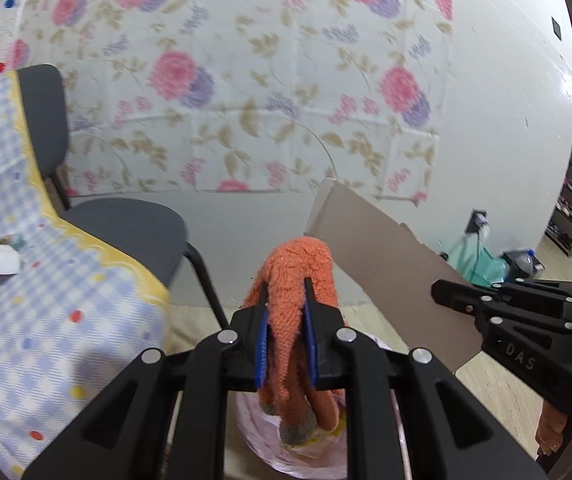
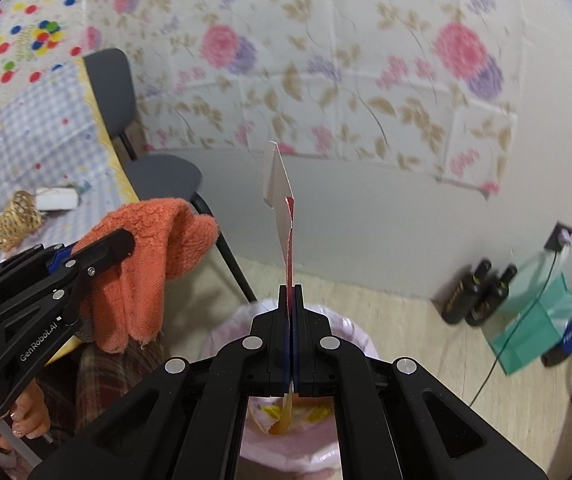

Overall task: Collect trash
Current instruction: 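Carry the glove and card over the bin and open both tools, then return both open tools toward the chair seat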

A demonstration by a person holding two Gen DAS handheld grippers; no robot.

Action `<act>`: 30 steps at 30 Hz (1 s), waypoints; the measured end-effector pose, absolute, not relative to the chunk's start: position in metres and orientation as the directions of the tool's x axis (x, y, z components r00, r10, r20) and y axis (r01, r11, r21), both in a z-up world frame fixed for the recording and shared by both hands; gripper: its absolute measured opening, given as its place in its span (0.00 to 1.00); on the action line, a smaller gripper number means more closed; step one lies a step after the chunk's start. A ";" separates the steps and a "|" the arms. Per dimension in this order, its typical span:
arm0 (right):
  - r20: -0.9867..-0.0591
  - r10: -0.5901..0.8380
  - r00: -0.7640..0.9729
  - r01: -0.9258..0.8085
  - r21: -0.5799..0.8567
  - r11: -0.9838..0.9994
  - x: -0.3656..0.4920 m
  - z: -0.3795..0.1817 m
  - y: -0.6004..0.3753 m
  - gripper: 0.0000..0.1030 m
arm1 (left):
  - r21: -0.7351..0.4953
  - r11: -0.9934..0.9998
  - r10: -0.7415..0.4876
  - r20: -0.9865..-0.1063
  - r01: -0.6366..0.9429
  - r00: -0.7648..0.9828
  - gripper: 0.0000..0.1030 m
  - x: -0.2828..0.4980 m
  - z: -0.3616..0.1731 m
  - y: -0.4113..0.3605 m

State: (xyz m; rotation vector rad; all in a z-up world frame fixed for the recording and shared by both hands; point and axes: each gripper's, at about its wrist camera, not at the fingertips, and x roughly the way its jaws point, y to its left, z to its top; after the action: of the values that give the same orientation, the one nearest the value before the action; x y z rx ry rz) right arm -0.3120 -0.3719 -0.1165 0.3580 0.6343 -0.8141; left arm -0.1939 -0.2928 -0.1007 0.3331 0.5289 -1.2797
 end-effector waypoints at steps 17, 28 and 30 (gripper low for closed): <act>-0.676 -0.530 0.512 0.776 0.099 0.623 -0.308 -0.133 -0.394 0.21 | -0.054 0.357 -0.779 -0.568 0.932 0.265 0.50 -0.161 -0.098 -0.289; -0.581 -0.513 0.632 0.677 0.091 0.730 -0.248 -0.084 -0.375 0.21 | 0.022 0.559 -0.714 -0.496 0.829 0.495 0.50 -0.107 -0.058 -0.237; -0.567 -0.494 0.659 0.642 0.081 0.763 -0.228 -0.077 -0.366 0.21 | 0.029 0.594 -0.691 -0.492 0.804 0.529 0.51 -0.098 -0.053 -0.225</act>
State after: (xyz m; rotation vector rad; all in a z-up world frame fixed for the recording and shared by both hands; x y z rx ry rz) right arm -0.2283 -0.3662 -0.0766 0.2867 0.5508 -0.6528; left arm -0.0976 -0.2253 -0.0528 0.2662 0.4633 -0.9055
